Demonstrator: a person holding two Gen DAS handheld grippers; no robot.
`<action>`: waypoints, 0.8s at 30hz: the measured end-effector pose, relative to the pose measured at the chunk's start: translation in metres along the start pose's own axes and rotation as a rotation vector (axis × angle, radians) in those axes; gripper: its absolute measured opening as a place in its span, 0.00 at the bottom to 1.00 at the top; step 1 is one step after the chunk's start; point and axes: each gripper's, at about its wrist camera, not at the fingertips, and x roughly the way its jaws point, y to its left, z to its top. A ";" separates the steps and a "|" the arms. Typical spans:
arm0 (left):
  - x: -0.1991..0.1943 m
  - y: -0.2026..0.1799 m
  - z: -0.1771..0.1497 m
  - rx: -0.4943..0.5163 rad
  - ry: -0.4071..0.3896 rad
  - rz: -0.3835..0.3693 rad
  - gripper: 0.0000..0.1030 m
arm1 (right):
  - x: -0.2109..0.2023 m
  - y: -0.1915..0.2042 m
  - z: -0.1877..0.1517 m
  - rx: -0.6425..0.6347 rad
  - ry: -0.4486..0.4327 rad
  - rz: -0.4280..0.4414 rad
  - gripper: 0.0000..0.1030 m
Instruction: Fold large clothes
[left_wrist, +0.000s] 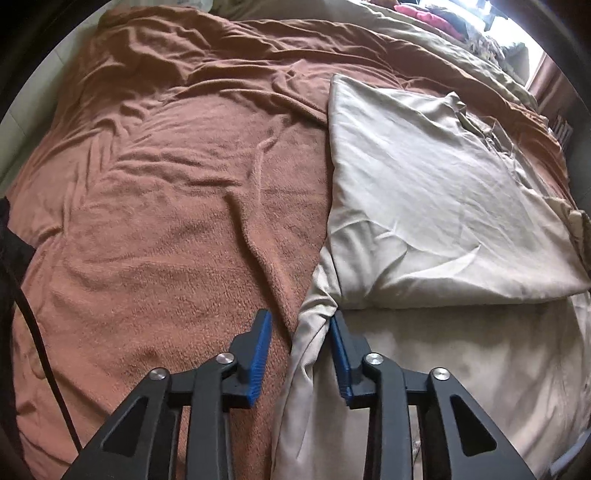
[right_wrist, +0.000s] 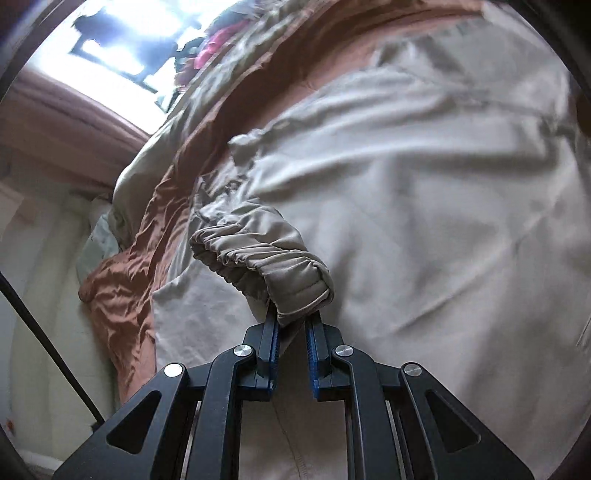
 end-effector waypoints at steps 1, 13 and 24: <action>0.000 0.001 0.001 -0.008 -0.001 0.000 0.31 | -0.003 -0.003 0.002 0.031 0.013 -0.007 0.09; -0.026 0.002 -0.001 -0.028 -0.019 0.039 0.31 | -0.040 -0.023 0.031 0.102 -0.122 -0.054 0.65; -0.015 -0.010 0.001 0.017 0.018 0.071 0.31 | 0.018 -0.021 0.064 -0.011 -0.001 -0.051 0.16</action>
